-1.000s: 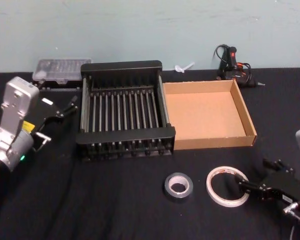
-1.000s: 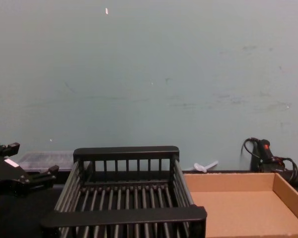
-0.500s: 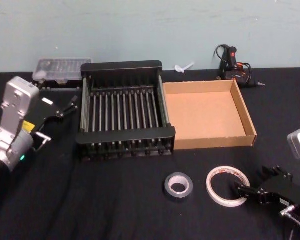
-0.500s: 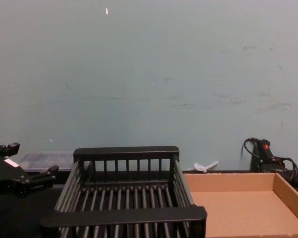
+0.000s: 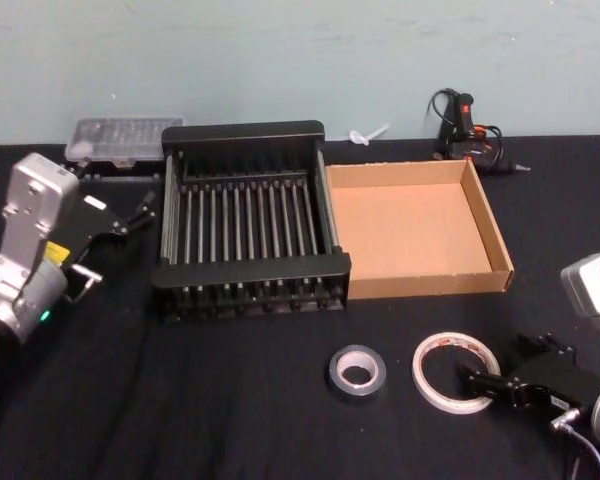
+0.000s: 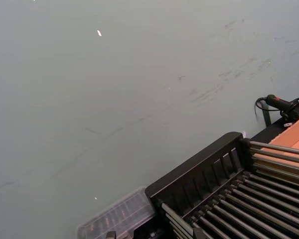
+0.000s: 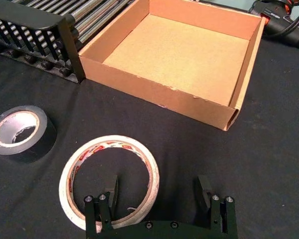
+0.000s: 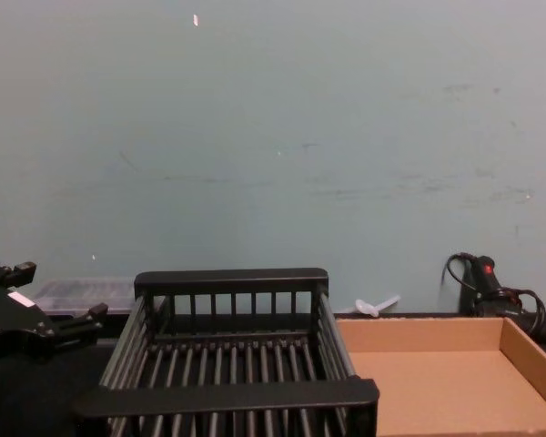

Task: Pick up the white tape and place it into the black box , Pick up the silver tape and place it into the brown box.

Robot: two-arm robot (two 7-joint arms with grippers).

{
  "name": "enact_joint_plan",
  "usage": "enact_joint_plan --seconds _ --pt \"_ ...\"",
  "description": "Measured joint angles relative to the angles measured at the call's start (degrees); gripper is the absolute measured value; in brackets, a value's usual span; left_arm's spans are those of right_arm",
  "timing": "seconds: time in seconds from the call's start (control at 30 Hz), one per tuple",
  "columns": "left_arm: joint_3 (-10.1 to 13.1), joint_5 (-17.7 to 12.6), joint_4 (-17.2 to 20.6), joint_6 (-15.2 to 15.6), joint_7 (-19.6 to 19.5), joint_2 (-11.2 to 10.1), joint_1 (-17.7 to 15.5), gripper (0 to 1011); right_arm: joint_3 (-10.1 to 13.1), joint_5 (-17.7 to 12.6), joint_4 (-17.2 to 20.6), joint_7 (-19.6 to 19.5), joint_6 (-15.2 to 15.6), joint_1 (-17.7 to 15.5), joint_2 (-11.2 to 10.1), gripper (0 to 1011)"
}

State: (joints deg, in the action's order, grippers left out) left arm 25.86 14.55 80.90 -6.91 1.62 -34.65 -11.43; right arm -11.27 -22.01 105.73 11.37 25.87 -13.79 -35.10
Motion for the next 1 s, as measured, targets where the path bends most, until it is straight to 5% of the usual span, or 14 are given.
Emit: enact_joint_plan --seconds 1.0 --pt "0.0 0.0 0.0 0.0 0.0 0.0 0.0 1001 0.8 2.6 -0.7 1.5 0.5 0.2 2.0 1002"
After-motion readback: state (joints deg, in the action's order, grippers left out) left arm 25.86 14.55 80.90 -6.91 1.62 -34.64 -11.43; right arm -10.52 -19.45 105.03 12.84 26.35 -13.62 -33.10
